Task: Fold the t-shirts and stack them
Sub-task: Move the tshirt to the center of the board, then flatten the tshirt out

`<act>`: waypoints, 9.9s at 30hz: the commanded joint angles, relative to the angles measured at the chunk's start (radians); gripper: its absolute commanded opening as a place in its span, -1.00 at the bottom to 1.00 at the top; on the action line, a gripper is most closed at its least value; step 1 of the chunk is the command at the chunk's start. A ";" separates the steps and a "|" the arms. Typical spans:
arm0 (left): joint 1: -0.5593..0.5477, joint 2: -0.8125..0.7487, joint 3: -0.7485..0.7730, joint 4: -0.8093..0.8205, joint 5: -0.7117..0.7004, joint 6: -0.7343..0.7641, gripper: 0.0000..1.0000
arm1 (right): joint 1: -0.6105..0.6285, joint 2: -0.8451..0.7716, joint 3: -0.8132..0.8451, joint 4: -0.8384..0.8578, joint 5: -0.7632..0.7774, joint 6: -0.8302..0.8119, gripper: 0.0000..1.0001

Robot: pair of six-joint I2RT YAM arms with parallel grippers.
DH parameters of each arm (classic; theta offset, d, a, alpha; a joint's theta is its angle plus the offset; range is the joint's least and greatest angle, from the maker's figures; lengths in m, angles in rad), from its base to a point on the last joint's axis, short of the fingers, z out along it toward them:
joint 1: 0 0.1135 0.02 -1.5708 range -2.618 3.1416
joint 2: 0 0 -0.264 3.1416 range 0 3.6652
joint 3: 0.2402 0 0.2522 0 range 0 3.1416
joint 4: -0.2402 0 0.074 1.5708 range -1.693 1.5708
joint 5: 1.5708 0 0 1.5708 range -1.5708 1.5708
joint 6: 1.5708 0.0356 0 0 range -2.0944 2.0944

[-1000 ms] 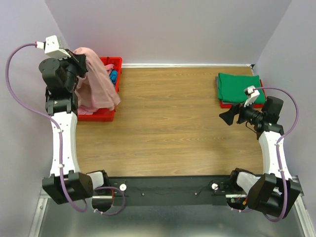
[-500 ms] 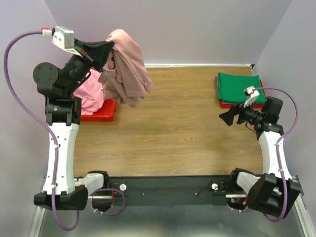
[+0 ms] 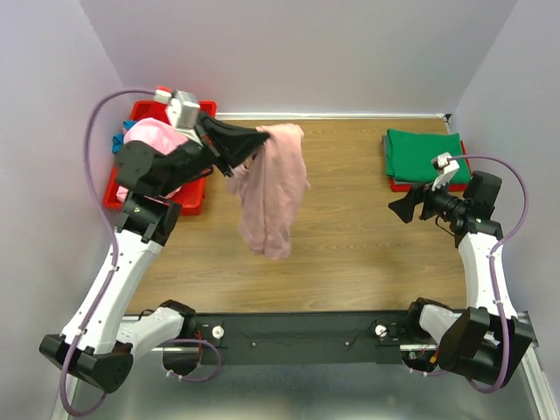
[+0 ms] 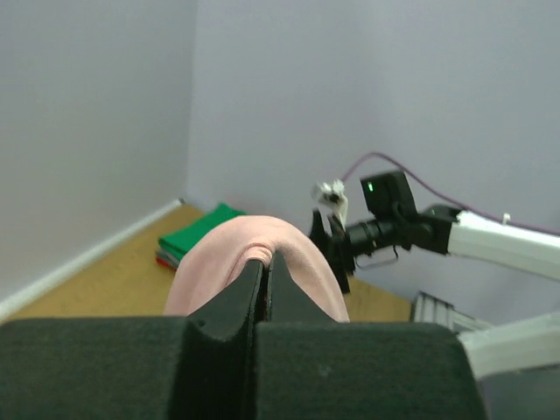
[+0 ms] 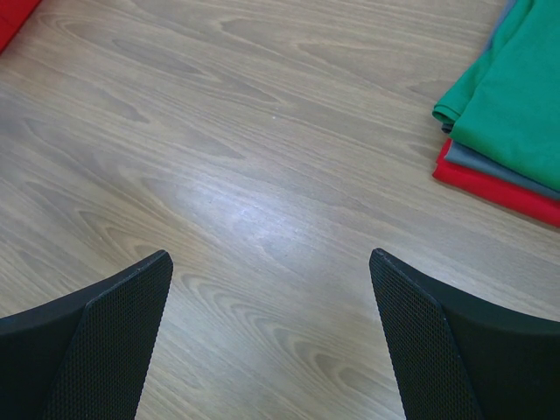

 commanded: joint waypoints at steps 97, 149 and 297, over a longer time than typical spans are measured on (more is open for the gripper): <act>-0.028 0.352 -0.370 -0.047 -0.174 0.328 -1.00 | 0.322 0.345 0.337 -0.290 0.281 -0.157 -0.99; -0.034 -0.419 -0.052 -0.339 -0.426 0.294 -1.00 | 0.350 0.705 1.591 -0.348 0.438 -0.085 -0.99; -0.412 0.558 -0.532 -0.309 -0.809 -0.414 0.21 | 0.353 0.148 0.046 -0.189 0.492 -0.167 -0.99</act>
